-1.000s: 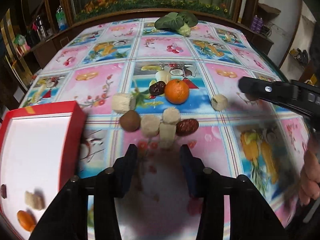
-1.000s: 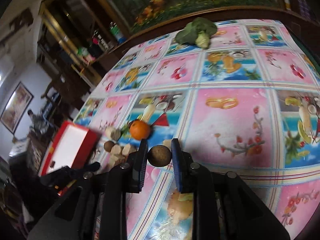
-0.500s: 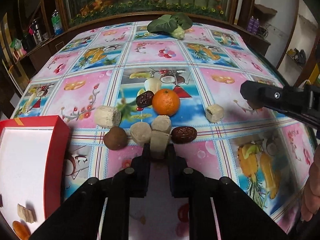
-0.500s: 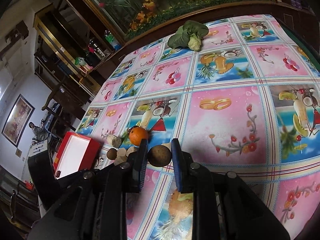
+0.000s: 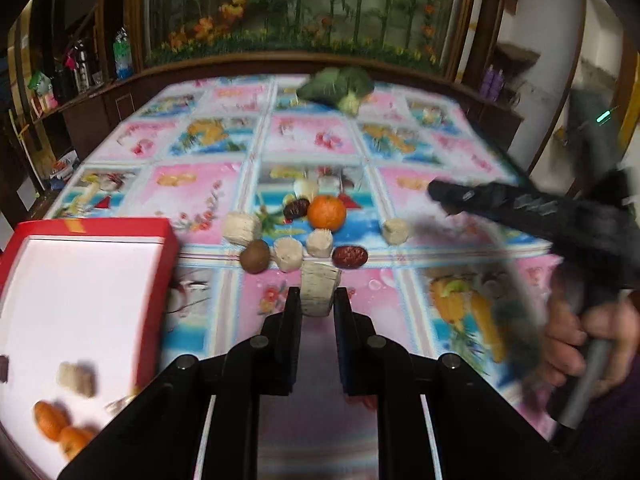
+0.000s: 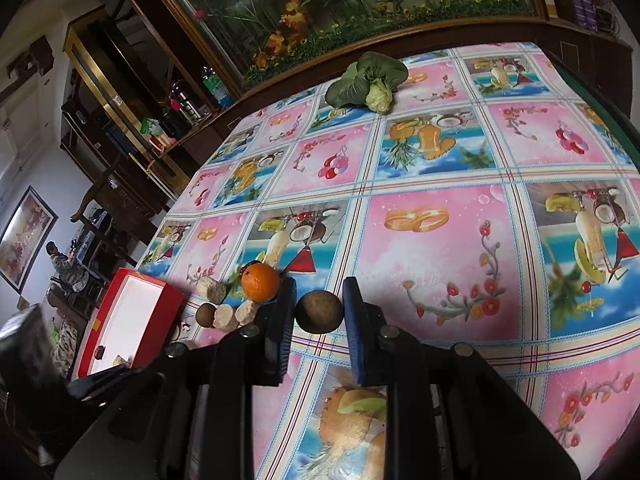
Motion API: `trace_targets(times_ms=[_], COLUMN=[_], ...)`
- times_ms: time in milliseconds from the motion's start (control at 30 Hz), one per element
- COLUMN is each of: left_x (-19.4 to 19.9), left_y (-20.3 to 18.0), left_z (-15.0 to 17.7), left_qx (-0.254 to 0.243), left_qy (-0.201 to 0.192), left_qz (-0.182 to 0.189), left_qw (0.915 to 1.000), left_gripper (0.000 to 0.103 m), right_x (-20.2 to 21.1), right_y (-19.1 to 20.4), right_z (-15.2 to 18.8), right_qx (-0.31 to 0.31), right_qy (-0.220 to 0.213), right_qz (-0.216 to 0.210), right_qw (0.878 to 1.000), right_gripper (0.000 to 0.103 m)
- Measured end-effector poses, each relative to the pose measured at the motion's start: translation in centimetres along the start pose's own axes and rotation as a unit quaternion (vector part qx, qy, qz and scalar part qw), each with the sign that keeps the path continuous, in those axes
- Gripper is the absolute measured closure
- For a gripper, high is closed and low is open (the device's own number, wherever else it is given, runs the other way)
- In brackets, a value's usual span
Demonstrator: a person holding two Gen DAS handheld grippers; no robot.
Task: Organize fruits
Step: 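Place the pale cube in the tray with the left gripper while the right gripper places the kiwi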
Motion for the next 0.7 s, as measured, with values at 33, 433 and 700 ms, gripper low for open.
trace_targets(times_ms=[33,433,700], left_x=[1.4,13.6,15.2], left_y=[0.1,8.0,15.6], left_z=[-0.1,0.9,4.8], left_qx=[0.001,0.031,0.084], left_qy=[-0.015,-0.122,-0.106], left_qz=[0.000,-0.076,-0.139], left_qw=[0.9999,0.9892,0.9810], left_gripper=[0.089,0.089,0.089], right_x=[0.1,1.9,2.9], right_y=[0.1,7.0,20.1], right_z=[0.0,2.1,6.5], right_qx=[0.002,0.046,0.143], right_qy=[-0.006,-0.047,-0.012], right_qz=[0.001,-0.024,-0.116], right_qw=[1.000,0.998,0.983], right_gripper=[0.078,0.078,0.077])
Point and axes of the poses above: each gripper's, at about its wrist camera, not at the fingertips, and x roughly against the way its jaws point, y to its left, z to its underside, the point moved 4 cm from there along -x, roughly the way its jaws point, and after that the axes turned 15 degrees about z, right-handed, at the moved point
